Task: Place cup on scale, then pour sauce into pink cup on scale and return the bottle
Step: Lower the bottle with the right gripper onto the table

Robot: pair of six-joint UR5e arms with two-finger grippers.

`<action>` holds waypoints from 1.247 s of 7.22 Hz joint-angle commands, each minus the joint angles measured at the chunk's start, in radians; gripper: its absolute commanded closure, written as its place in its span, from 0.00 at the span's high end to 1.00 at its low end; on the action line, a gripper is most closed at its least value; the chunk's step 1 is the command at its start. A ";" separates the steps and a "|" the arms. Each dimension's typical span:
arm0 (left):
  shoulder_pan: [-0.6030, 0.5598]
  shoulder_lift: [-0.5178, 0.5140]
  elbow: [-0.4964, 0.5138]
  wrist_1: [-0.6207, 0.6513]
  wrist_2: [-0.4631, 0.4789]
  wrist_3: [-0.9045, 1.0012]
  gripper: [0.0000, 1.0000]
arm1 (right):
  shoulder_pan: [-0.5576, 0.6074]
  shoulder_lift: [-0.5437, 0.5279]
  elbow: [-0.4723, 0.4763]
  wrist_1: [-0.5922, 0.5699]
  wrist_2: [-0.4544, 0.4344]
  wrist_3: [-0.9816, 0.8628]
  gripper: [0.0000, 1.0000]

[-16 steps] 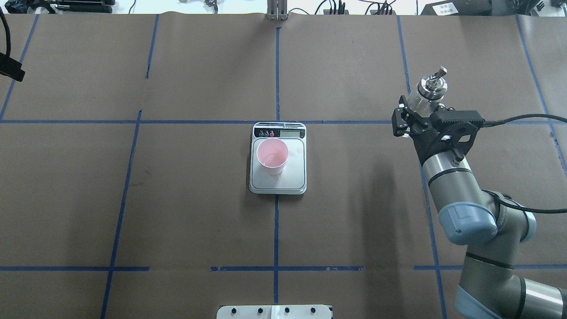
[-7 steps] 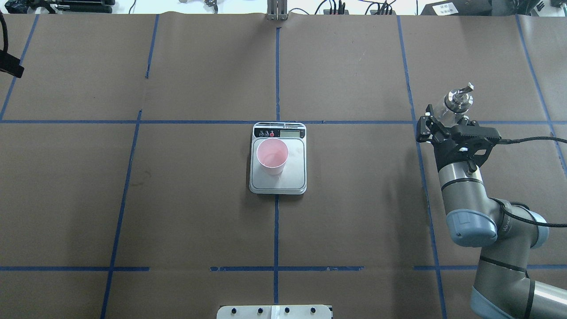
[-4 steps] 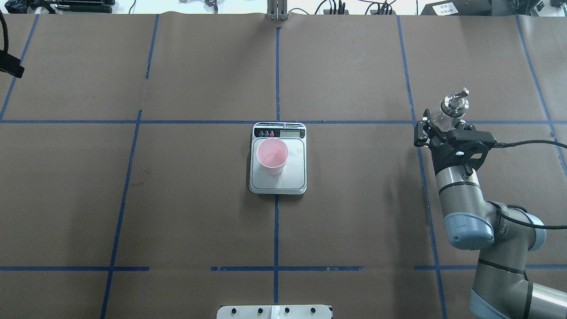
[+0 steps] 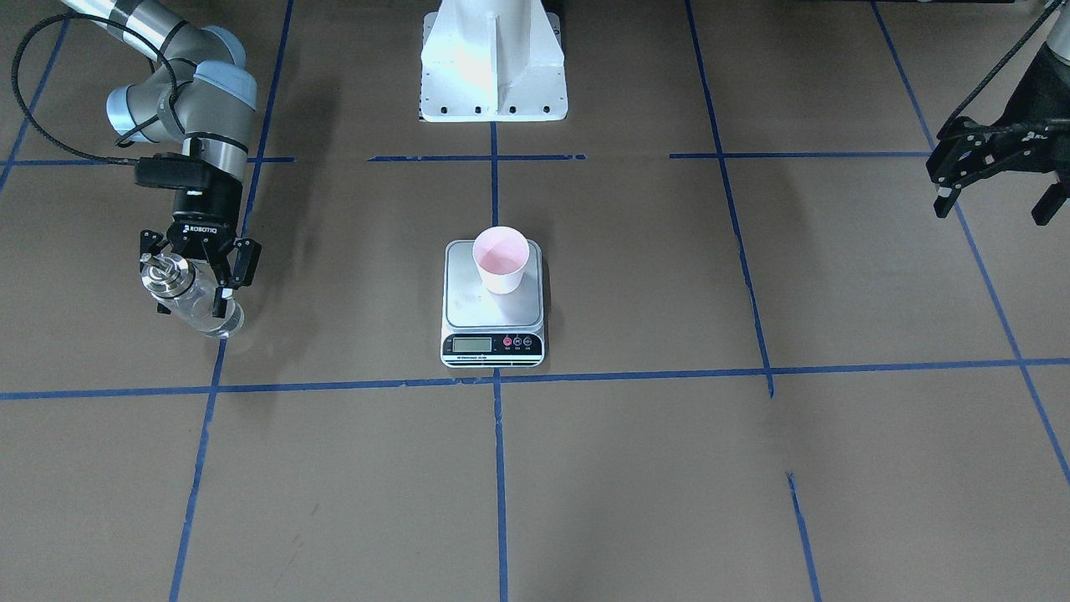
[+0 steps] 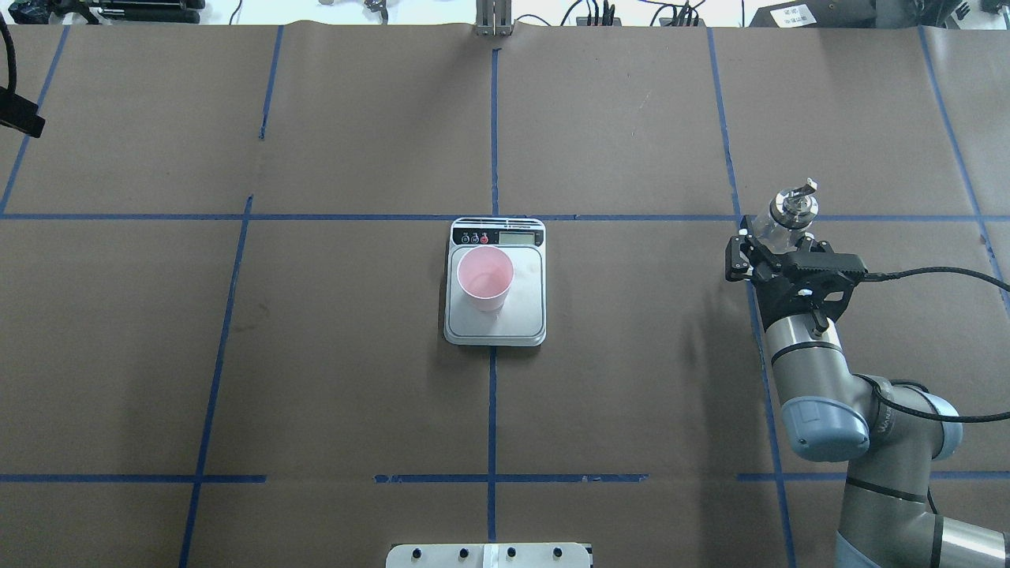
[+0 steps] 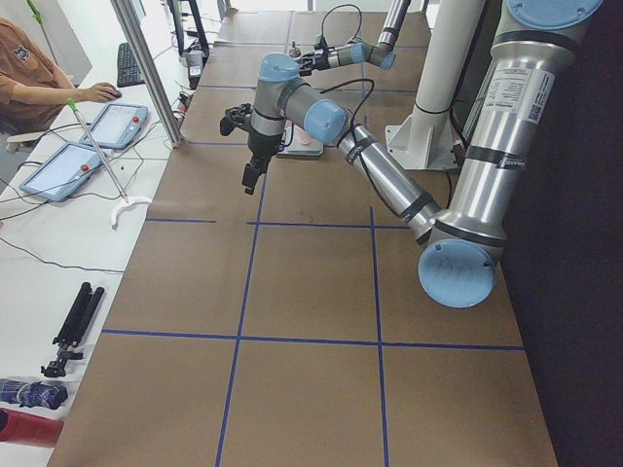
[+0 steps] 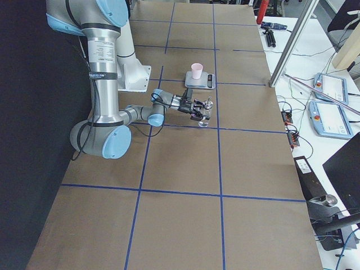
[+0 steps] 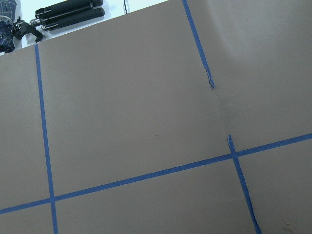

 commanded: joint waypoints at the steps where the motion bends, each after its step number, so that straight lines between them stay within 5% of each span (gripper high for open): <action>1: 0.001 -0.004 0.002 0.001 0.000 0.000 1.00 | -0.011 0.000 -0.016 0.001 0.000 0.018 0.00; 8: 0.001 -0.006 0.003 0.001 0.000 0.000 1.00 | -0.011 -0.021 0.000 0.007 -0.008 0.023 0.00; 9: 0.000 -0.006 0.002 0.001 0.000 0.000 1.00 | -0.012 -0.020 0.013 0.007 -0.008 0.023 0.11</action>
